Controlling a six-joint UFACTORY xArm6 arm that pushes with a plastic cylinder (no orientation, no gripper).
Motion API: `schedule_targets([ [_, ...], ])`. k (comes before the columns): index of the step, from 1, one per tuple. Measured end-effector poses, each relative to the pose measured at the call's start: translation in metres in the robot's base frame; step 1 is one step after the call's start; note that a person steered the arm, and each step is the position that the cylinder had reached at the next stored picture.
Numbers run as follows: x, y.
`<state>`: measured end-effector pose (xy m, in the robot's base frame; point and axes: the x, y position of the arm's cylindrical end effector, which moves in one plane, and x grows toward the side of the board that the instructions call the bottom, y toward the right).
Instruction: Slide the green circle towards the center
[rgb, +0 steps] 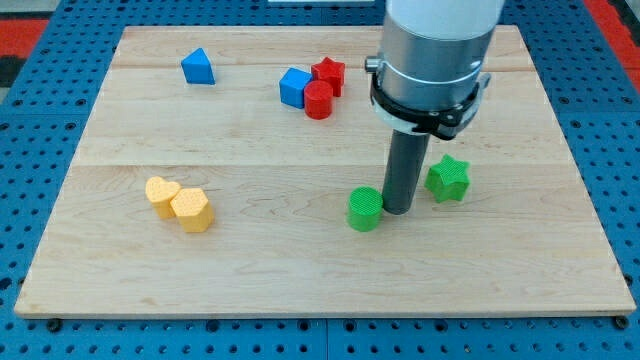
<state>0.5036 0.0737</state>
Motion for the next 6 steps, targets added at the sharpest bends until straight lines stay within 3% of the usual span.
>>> schedule_targets([
  [2,0.054,0.025],
  [3,0.045,-0.028],
  [5,-0.062,-0.078],
  [6,-0.072,-0.088],
])
